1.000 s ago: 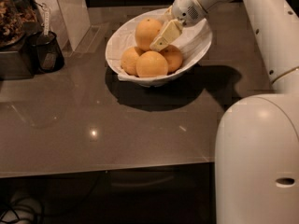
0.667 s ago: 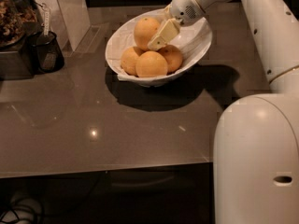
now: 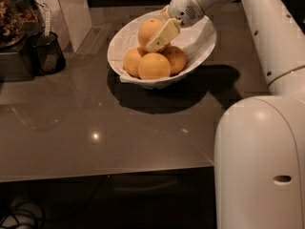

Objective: Pick orange from white bowl

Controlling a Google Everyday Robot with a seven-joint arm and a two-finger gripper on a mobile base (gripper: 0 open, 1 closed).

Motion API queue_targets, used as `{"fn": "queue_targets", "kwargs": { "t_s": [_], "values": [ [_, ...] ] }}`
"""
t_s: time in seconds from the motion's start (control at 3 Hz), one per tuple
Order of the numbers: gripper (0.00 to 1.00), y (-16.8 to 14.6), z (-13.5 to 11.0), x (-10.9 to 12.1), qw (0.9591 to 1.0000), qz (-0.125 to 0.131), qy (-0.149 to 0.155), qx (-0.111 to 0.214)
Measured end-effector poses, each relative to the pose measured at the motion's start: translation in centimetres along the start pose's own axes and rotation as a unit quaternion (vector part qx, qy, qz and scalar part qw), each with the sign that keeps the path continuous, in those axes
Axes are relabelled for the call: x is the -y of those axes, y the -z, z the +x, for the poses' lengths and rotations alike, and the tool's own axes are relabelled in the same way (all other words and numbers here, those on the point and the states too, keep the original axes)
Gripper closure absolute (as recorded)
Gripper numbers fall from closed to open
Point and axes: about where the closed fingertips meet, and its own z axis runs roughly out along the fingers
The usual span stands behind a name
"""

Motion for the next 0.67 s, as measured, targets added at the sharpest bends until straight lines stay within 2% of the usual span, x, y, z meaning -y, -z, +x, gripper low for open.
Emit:
{"fn": "queue_targets", "kwargs": {
  "t_s": [0.33,0.67],
  "values": [
    [0.37,-0.3,-0.82,-0.96,0.9996,-0.02,0.011,0.019],
    [0.6,-0.31,-0.83,-0.98,0.9996,-0.02,0.011,0.019]
  ]
}}
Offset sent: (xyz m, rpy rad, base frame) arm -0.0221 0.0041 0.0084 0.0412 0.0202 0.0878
